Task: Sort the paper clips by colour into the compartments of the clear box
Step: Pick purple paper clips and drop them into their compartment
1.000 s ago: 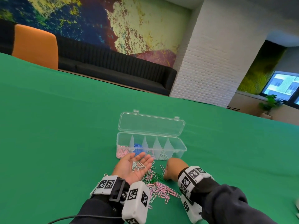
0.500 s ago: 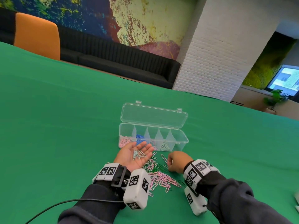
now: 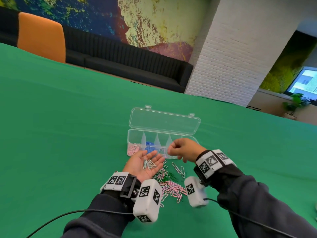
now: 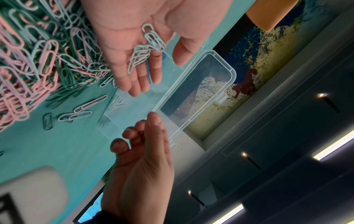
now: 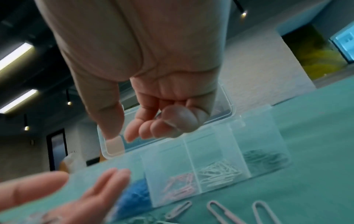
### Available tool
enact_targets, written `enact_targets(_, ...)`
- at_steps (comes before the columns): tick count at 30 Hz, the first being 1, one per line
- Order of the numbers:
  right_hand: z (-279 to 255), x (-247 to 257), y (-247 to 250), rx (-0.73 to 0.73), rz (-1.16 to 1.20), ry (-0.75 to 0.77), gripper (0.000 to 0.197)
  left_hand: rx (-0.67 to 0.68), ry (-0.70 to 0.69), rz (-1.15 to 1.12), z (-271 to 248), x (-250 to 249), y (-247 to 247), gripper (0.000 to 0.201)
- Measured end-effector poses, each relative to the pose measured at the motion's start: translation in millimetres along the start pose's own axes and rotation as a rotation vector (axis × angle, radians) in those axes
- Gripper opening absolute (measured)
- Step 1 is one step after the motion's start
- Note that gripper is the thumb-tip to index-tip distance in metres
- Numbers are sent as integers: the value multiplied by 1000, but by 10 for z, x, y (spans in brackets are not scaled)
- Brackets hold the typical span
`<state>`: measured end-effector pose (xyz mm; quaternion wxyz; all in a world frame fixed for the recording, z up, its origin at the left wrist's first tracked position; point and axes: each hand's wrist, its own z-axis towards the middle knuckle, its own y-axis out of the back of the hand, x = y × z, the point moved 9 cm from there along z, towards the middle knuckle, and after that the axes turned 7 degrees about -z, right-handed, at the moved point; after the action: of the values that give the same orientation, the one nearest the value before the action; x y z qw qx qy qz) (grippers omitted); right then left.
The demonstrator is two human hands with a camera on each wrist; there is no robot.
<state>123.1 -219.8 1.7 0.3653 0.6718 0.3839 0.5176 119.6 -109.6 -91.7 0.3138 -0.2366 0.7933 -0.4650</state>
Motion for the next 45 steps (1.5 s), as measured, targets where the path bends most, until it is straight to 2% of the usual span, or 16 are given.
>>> enact_targets(3, 69, 21, -151, 53, -231, -35, 6, -3, -13, -70, -20, -37, -13, 36)
enact_targets(5, 95, 2, -306, 88, -396, -37, 18, -5, -33, -101, -18, -88, -12, 36)
enact_targets(7, 136, -22, -432, 106, -472, -51, 22, -6, -51, -113, -8, -128, 6, 35)
enact_targets(10, 225, -77, -555, 142, -571, -89, 8, -13, -65, -100, 0, -142, 30, 34)
enact_targets(13, 262, -144, -555, 156, -618, -134, 13, -21, -71, -82, -17, -151, 31, 34)
enact_targets(16, 238, -196, -464, 158, -593, -156, 28, -40, -79, -71, -19, -170, 51, 33)
enact_targets(20, 147, -157, -277, 152, -489, -174, 13, -68, -87, -39, -4, -160, 79, 33)
enact_targets(22, 126, -89, -162, 107, -463, -145, 14, -82, -81, -30, 6, -154, 84, 36)
enact_targets(25, 94, 61, -54, 21, -180, -68, 14, -88, -56, 0, -12, -121, 58, 39)
enact_targets(27, 66, 110, -67, 15, -26, -47, 12, -80, -38, 12, -40, -88, 32, 40)
enact_targets(29, 66, 32, -164, 58, -130, -118, 5, -73, -31, 1, -56, -74, 20, 40)
enact_targets(33, 137, -202, -460, 183, -536, -221, 29, -69, -34, -25, -55, -90, 21, 38)
enact_targets(35, 170, -284, -559, 230, -567, -247, 36, -70, -41, -18, -57, -102, 26, 38)
enact_targets(37, 167, -305, -532, 235, -541, -259, 28, -74, -43, -20, -58, -106, 38, 38)
enact_targets(41, 108, -246, -304, 179, -367, -220, 16, -87, -54, 5, -62, -114, 60, 37)
enact_targets(45, 3, 14, -59, 112, 42, -48, 14, -98, -41, 27, -54, -72, 64, 37)
